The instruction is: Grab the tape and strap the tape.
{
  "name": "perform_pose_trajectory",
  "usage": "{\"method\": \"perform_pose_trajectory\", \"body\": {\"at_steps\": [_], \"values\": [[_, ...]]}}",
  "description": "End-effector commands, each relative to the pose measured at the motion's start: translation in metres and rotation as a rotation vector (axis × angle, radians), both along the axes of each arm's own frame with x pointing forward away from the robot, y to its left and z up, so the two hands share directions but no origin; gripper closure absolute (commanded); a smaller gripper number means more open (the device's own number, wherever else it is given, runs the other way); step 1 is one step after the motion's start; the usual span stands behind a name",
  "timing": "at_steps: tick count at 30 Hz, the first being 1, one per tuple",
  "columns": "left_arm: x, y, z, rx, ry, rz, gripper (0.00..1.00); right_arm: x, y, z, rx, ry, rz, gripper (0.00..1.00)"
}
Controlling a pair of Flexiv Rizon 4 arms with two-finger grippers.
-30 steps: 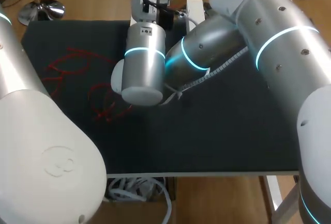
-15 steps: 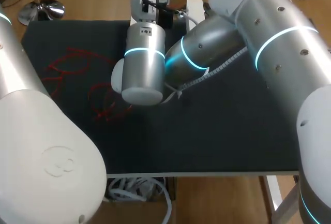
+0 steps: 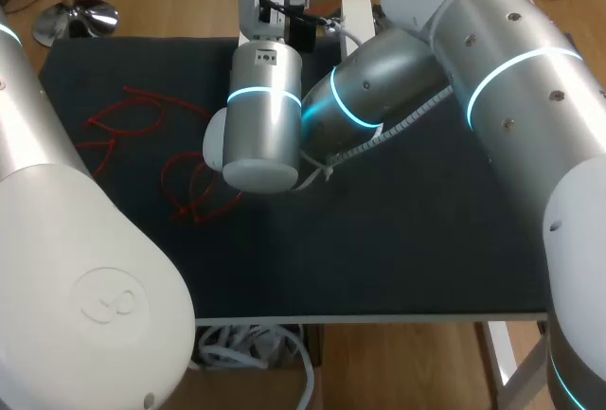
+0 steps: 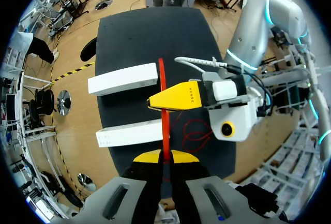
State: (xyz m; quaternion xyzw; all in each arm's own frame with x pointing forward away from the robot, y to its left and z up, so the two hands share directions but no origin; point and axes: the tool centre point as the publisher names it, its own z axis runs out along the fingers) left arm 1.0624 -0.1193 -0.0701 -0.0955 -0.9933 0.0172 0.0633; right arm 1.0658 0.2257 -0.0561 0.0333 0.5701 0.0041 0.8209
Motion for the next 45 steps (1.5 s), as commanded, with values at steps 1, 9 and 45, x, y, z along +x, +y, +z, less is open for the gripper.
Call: {"method": "perform_pose_trajectory", "body": {"at_steps": [1,9,45], "values": [[-0.0003,0.0000,0.0010,0.003,0.001,0.001,1.00,-0.0017,-0.0001,0.0012,-0.003,0.007,0.004,1.00],[-0.0003,0.0000,0.0010,0.003,0.001,0.001,1.00,-0.0026,-0.0008,-0.0007,0.000,0.016,-0.003,1.00],[-0.0003,0.0000,0.0010,0.003,0.001,0.001,1.00,0.0006,0.0011,0.0001,-0.011,0.018,0.012,1.00]]}}
